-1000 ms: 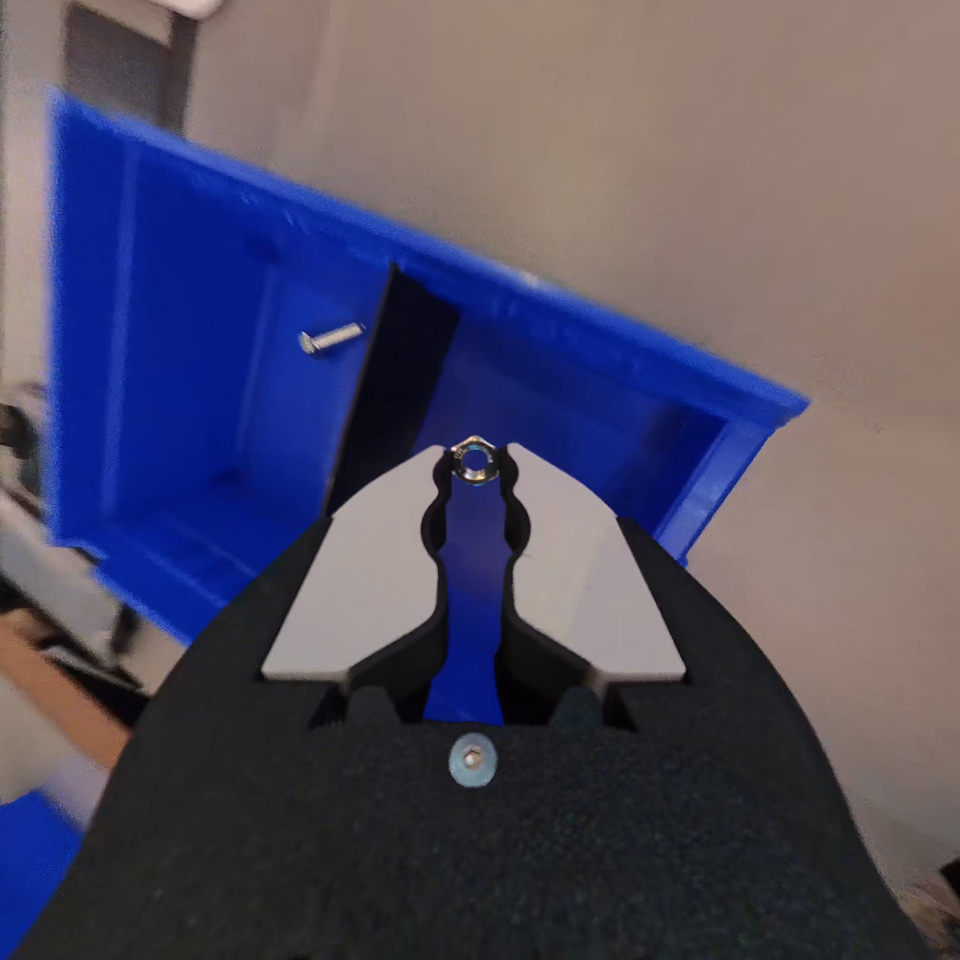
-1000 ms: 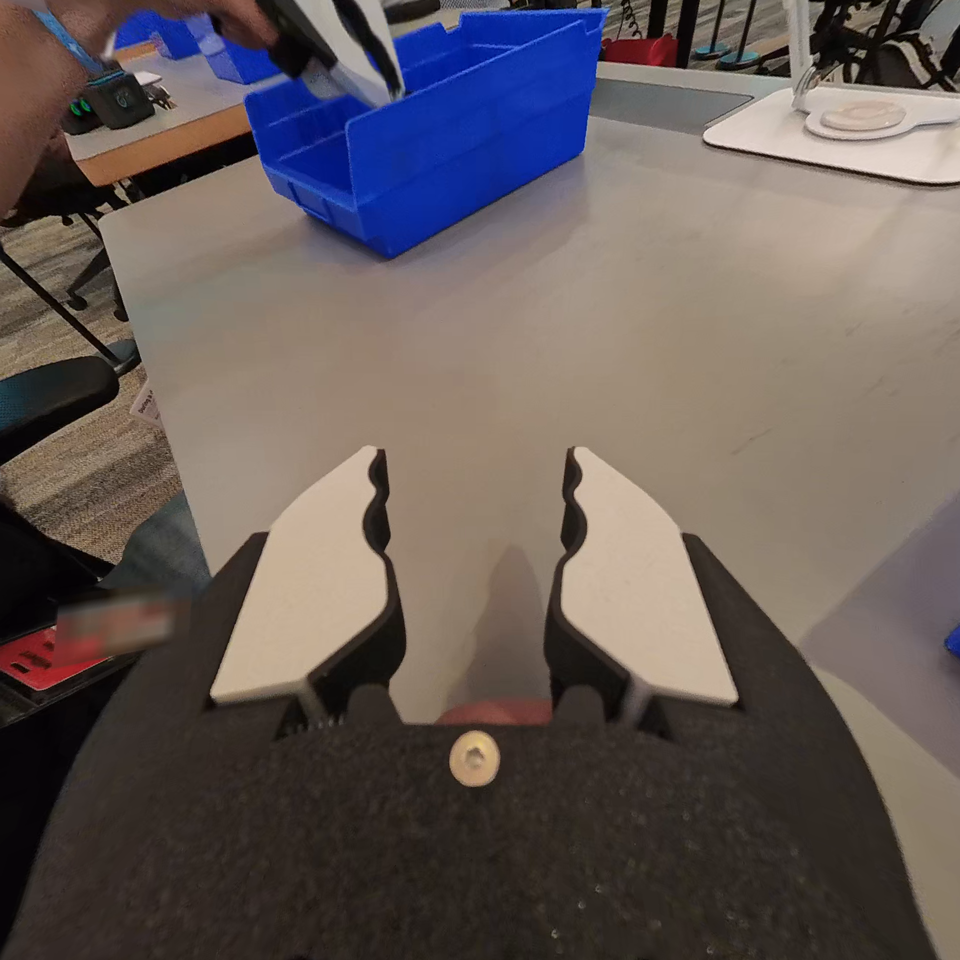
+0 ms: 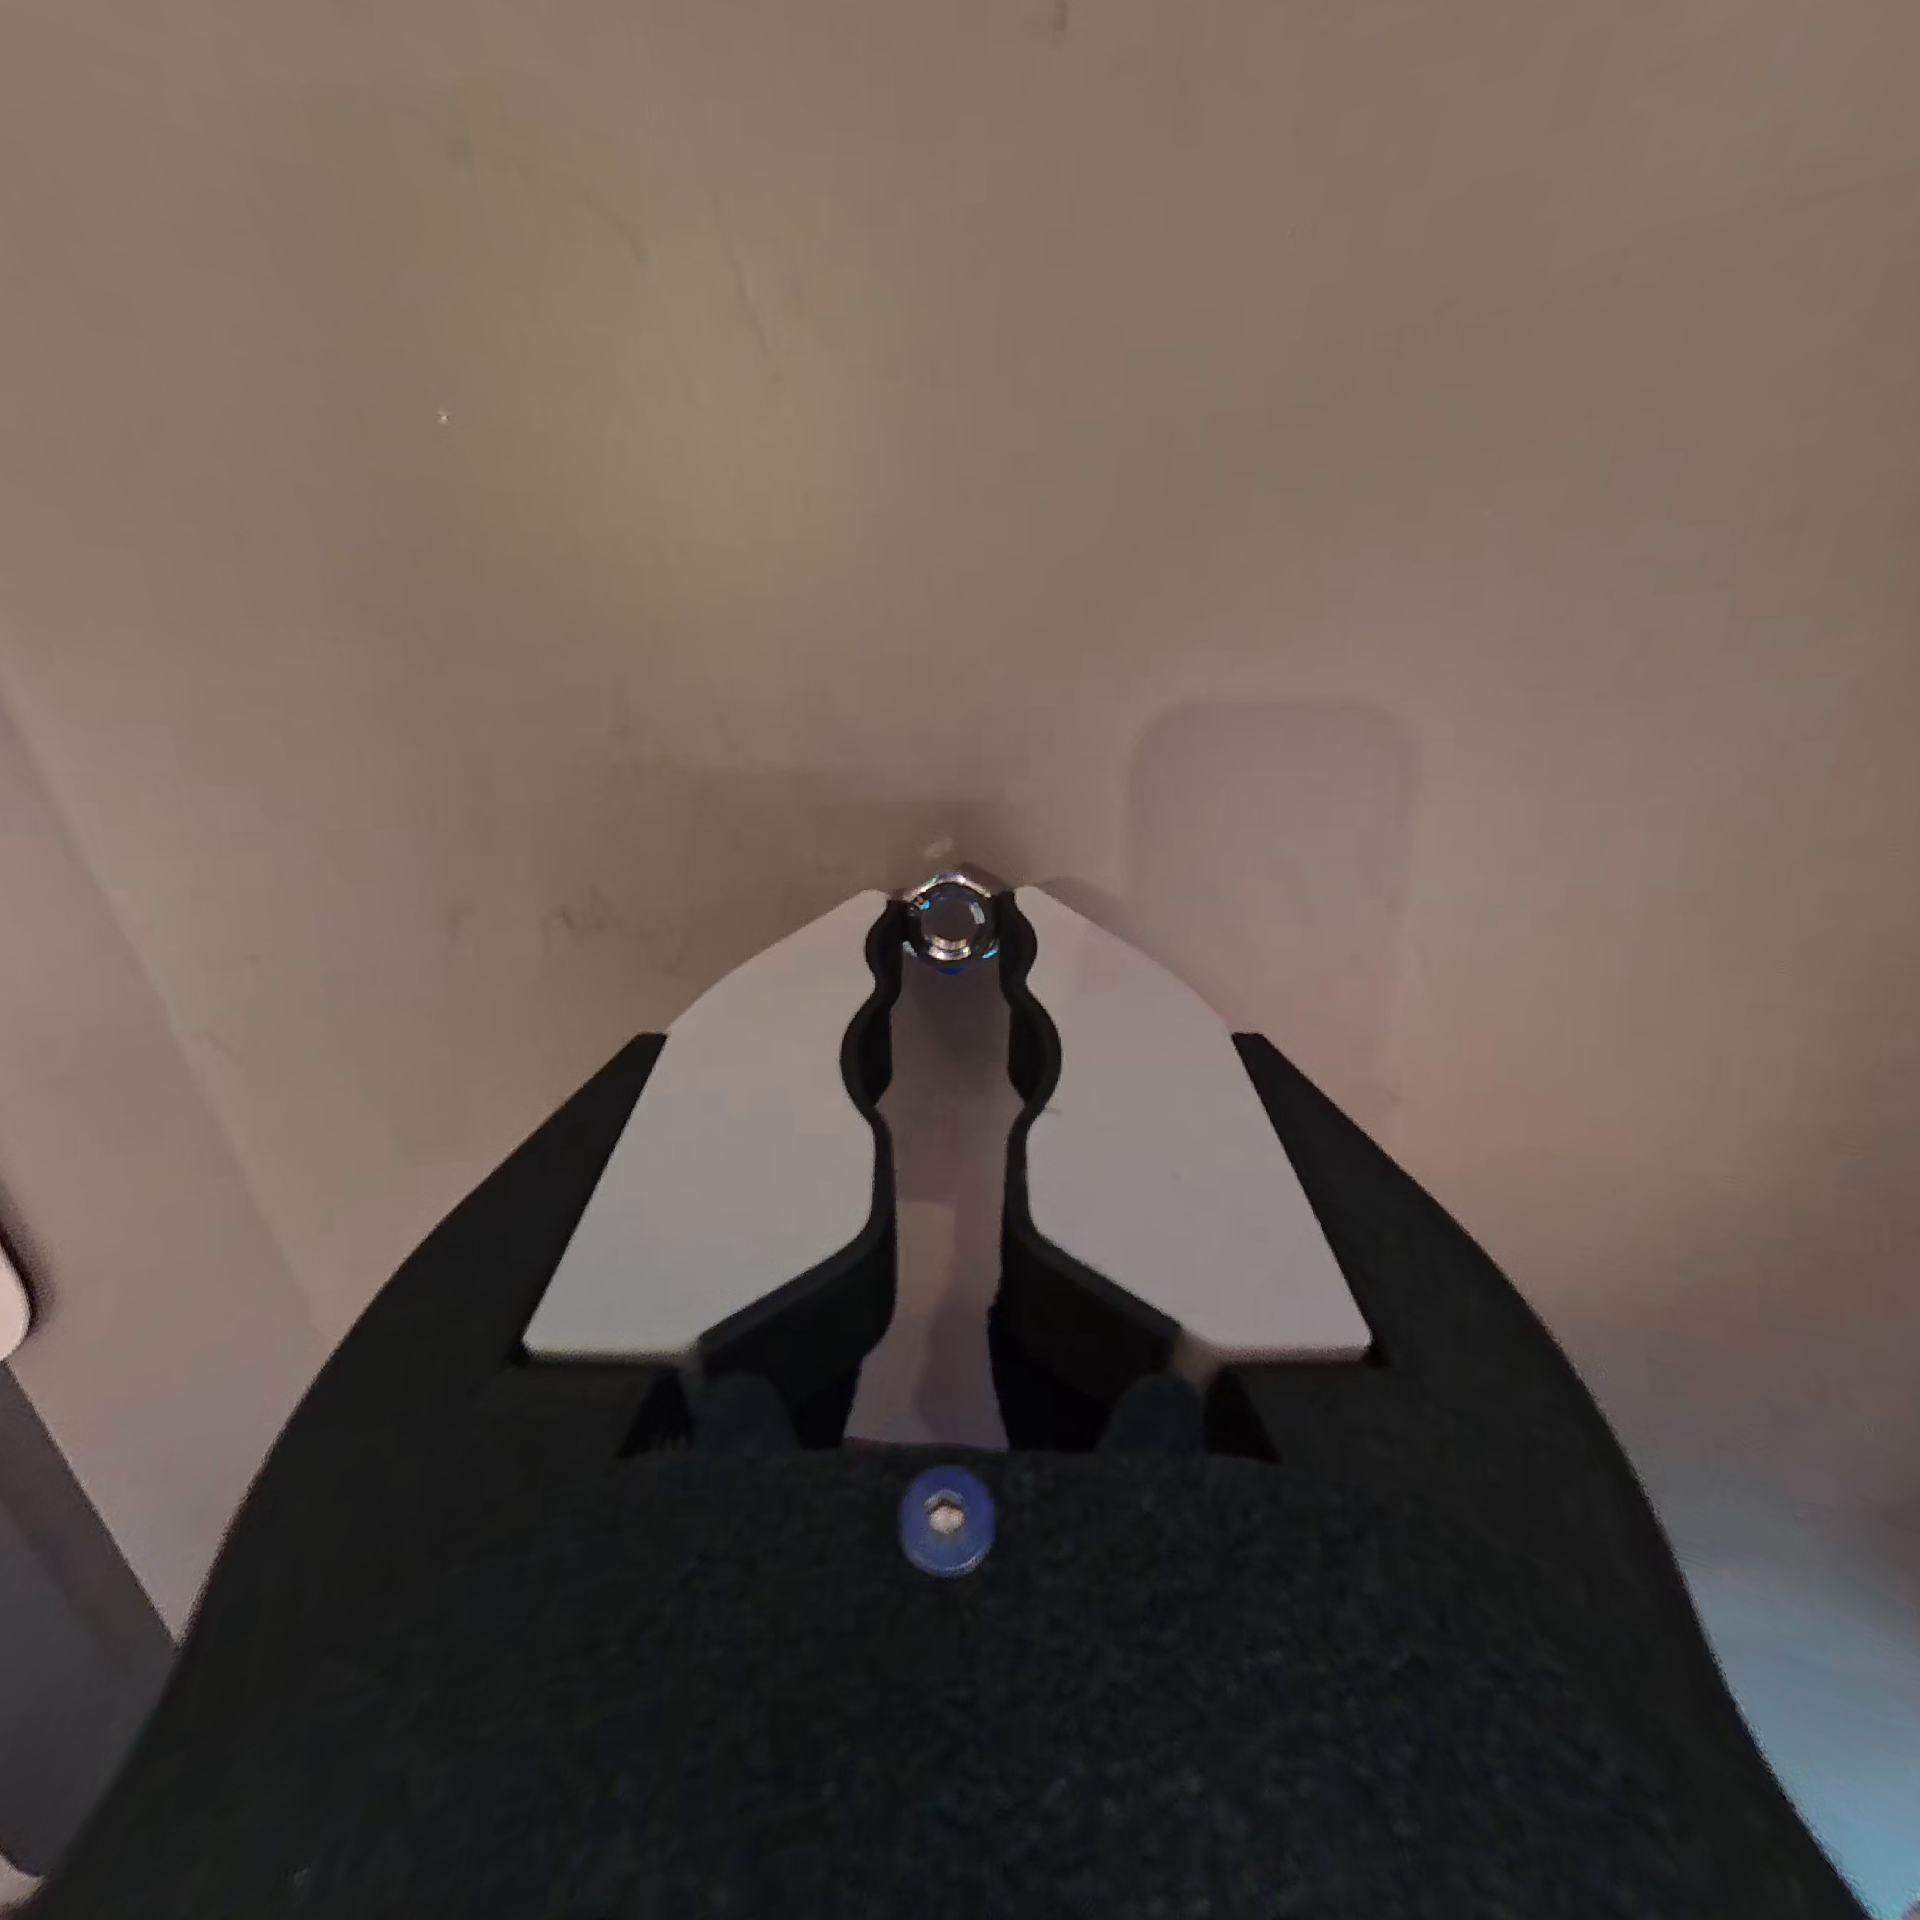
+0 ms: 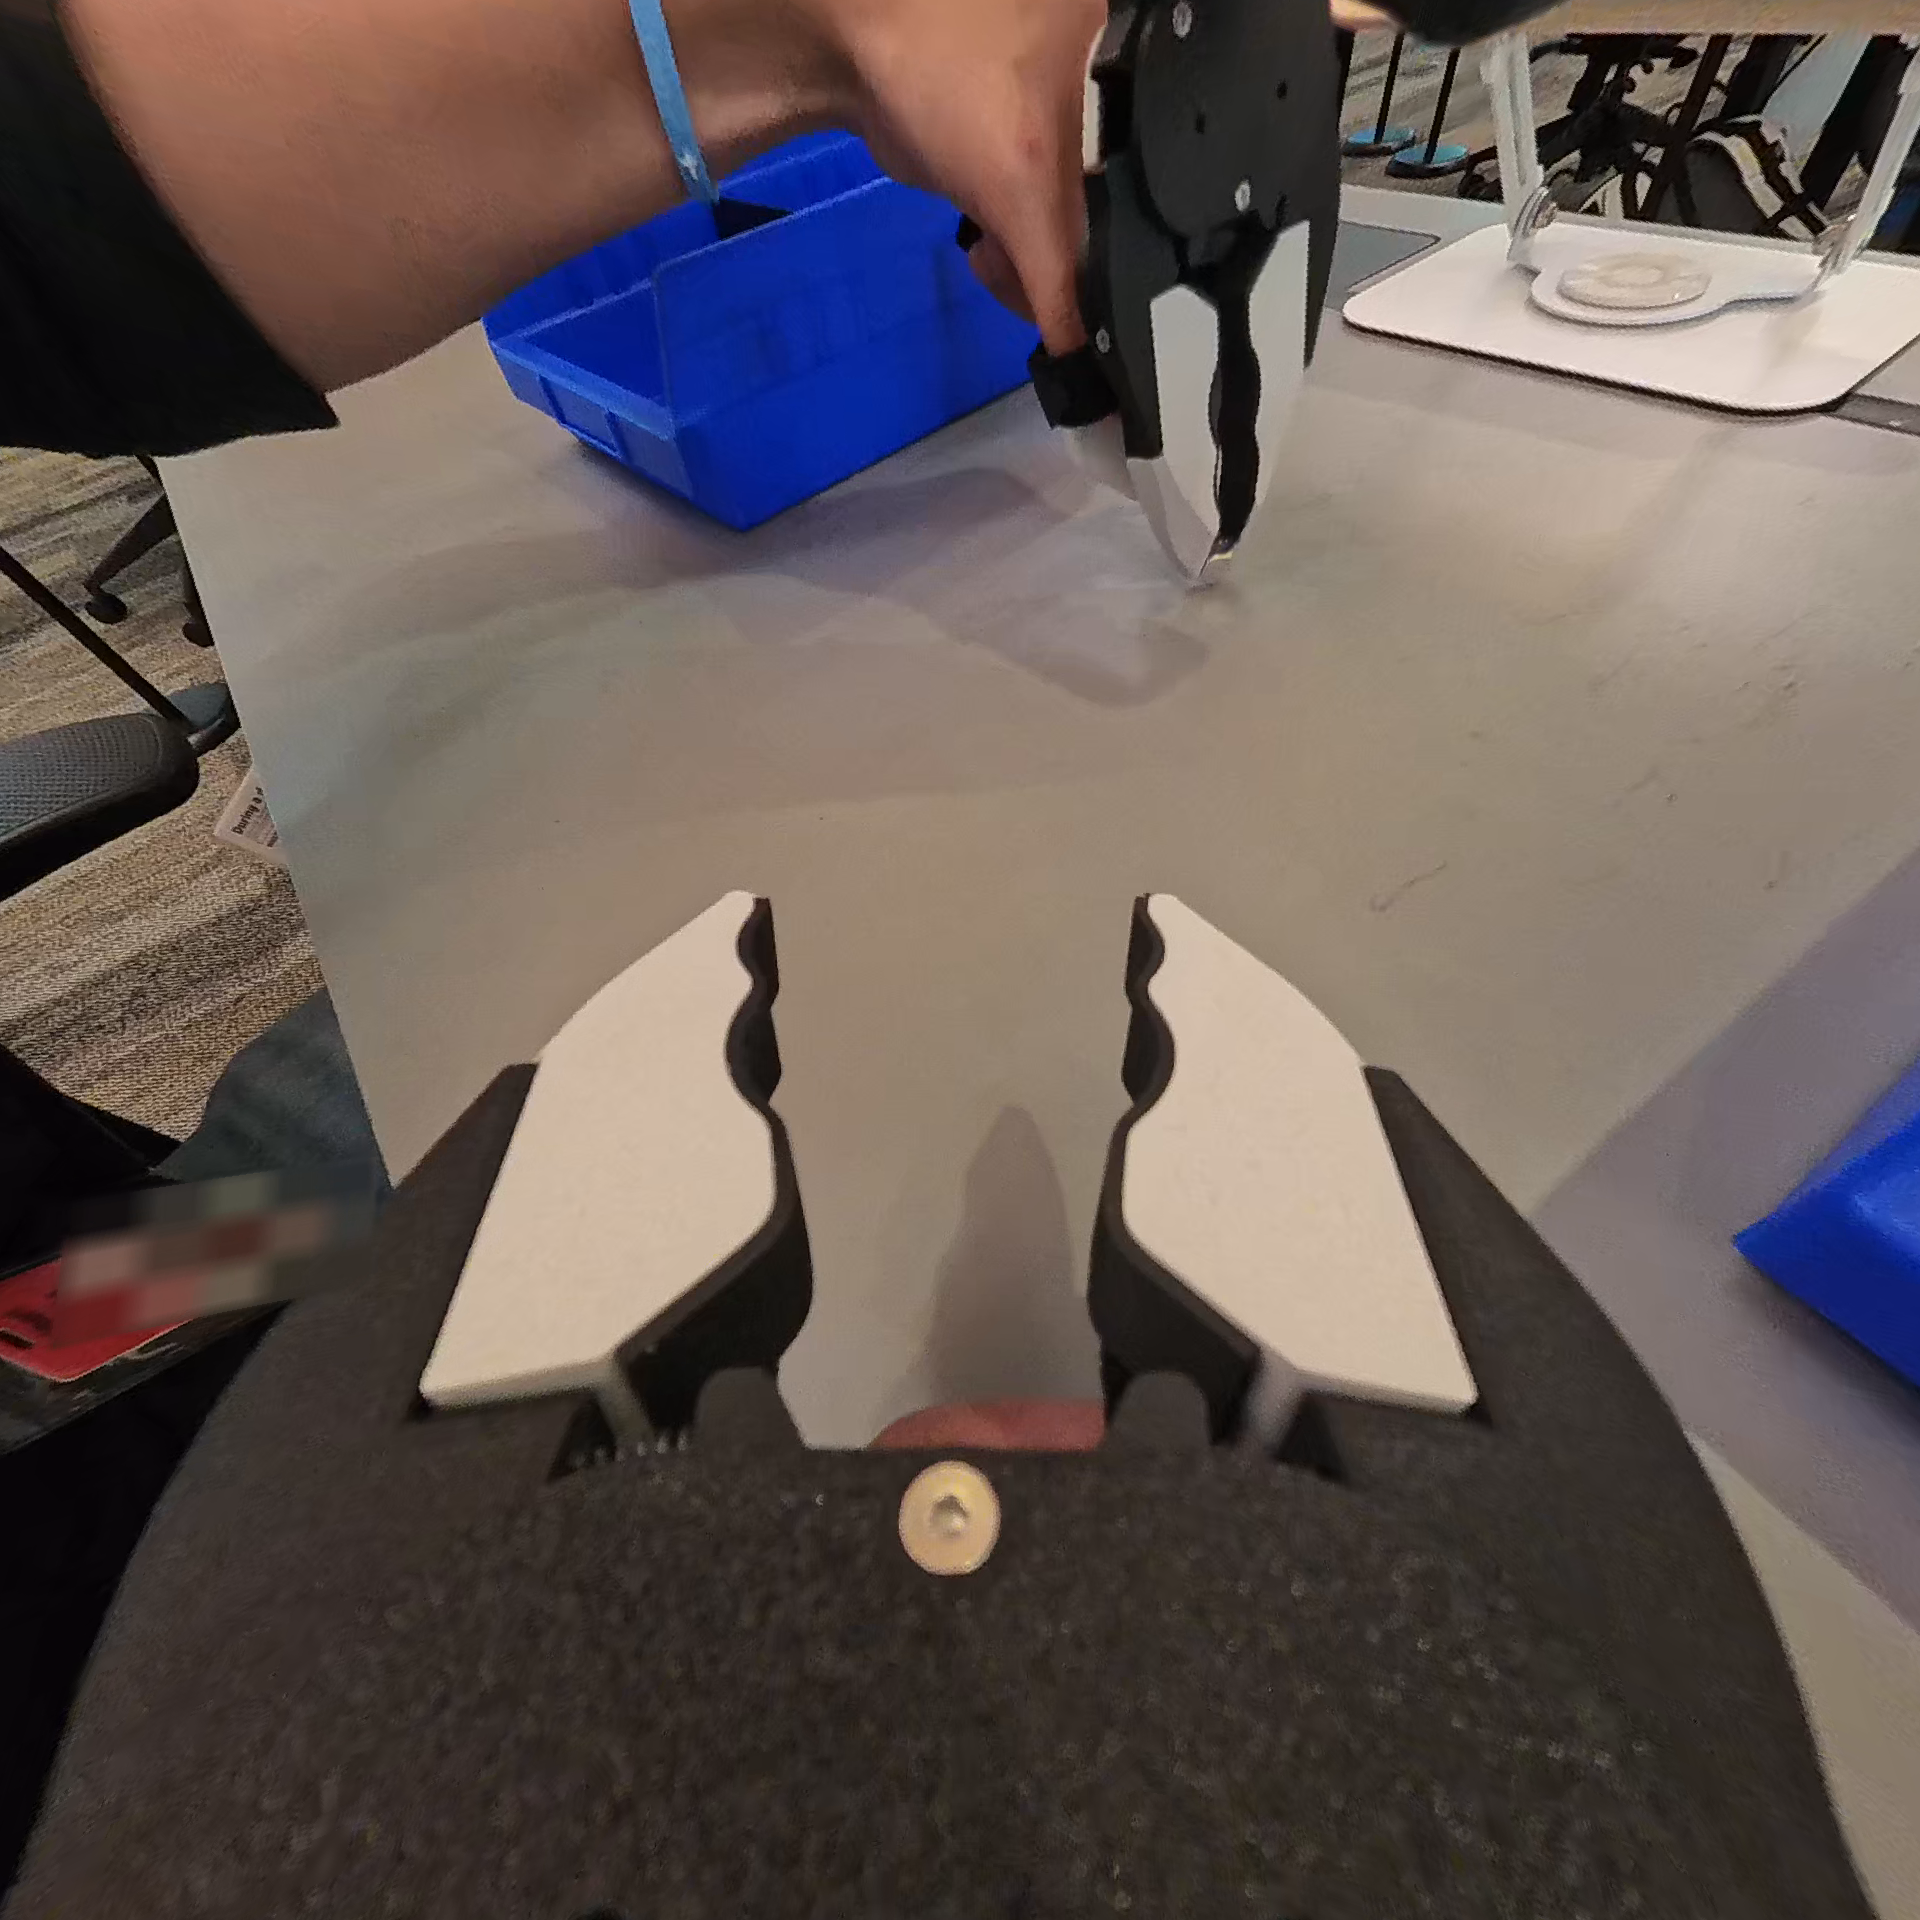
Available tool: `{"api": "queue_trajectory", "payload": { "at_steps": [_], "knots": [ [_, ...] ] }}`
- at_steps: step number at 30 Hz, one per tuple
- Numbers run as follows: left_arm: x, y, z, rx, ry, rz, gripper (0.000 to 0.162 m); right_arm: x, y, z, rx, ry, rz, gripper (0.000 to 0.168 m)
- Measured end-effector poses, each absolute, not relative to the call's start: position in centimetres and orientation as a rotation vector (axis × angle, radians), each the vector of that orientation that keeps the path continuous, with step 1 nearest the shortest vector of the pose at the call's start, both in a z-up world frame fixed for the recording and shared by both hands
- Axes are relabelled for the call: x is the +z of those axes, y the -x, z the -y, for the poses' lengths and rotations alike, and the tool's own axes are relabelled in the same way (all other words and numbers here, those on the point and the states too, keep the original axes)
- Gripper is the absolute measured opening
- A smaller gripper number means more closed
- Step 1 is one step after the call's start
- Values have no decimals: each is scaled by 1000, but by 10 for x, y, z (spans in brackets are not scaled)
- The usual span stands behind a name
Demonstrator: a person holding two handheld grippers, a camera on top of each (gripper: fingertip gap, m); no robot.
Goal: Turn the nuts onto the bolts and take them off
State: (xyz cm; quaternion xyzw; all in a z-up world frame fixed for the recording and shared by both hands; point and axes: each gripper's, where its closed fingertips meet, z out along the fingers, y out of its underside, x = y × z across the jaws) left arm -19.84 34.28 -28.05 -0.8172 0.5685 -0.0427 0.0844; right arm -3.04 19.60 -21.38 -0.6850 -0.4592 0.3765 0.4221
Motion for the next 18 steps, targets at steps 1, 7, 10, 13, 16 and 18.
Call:
{"api": "queue_trajectory", "payload": {
  "at_steps": [1, 7, 10, 13, 16, 18],
  "knots": [
    [-282, 198, -343, -132, 2439, -1697, 16, -213, 30, -196, 942, 1713, 1150, 64],
    [-286, 200, -344, -131, 2445, -1673, 18, -213, 29, -195, 940, 1711, 1154, 64],
    [-265, 202, -345, -185, 2432, -1586, 26, -213, 29, -194, 945, 1715, 1149, 64],
    [-204, 208, -337, -302, 2323, -1456, 34, -213, 30, -193, 960, 1715, 1150, 64],
    [-139, 247, -331, -284, 2238, -1271, 40, -215, 31, -192, 967, 1718, 1160, 65],
    [-115, 290, -328, -226, 2258, -1128, 44, -216, 32, -191, 970, 1720, 1169, 65]
  ]
}}
